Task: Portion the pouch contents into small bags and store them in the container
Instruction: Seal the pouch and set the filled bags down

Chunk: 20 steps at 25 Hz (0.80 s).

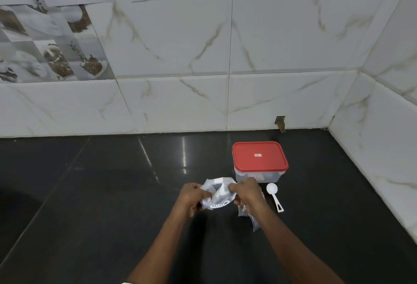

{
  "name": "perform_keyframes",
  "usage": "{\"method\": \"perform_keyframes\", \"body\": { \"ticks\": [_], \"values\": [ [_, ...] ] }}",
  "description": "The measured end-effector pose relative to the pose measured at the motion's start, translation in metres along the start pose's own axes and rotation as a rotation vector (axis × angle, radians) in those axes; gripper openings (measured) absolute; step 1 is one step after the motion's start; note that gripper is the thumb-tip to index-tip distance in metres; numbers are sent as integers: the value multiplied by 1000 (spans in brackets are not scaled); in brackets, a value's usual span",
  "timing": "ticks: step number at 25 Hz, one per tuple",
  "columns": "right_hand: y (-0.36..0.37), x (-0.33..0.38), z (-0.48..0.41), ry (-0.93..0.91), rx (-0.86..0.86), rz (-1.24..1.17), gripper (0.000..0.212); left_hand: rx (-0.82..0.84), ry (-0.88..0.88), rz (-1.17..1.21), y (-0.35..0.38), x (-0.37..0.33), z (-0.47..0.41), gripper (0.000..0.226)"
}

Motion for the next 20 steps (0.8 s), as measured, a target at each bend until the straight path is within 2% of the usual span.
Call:
{"method": "perform_keyframes", "body": {
  "ticks": [1,3,5,6,7,8,9,10,12,14,17,20],
  "values": [
    [3,3,0,-67,-42,107,13,-101,39,-92,0,-2,-1,19],
    [11,7,6,-140,-100,273,17,-349,95,-439,-5,-8,1,8],
    [19,6,10,-195,-143,373,17,-528,168,-694,-6,-11,9,15],
    [21,4,12,-200,-144,363,17,-570,212,-766,-5,-13,11,20],
    [21,1,13,-164,-109,241,19,-565,221,-807,-3,-14,12,23],
    [20,-2,14,-88,-41,26,21,-492,202,-786,-3,-14,8,25],
    [20,-4,14,28,84,-200,22,-358,169,-663,-5,-13,1,25],
    [19,-3,17,139,211,-398,19,-176,115,-431,-6,-11,-6,24],
    [5,-3,15,281,333,-635,16,184,-48,81,-3,-9,-4,16],
    [-5,-1,9,315,384,-768,20,364,-94,396,-3,-13,3,15],
    [-1,3,7,279,432,-827,17,458,-40,496,4,-18,9,28],
    [2,11,8,174,367,-607,27,355,-17,300,16,-18,12,19]
  ]
}}
Point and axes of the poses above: each hand's wrist, its own z-axis away from the middle knuckle, its own y-axis out of the palm, x = y × z, the point moved 6 cm from there along -z, towards the middle knuckle, and after that the axes turned 3 degrees about -z, right-handed, at the moved point
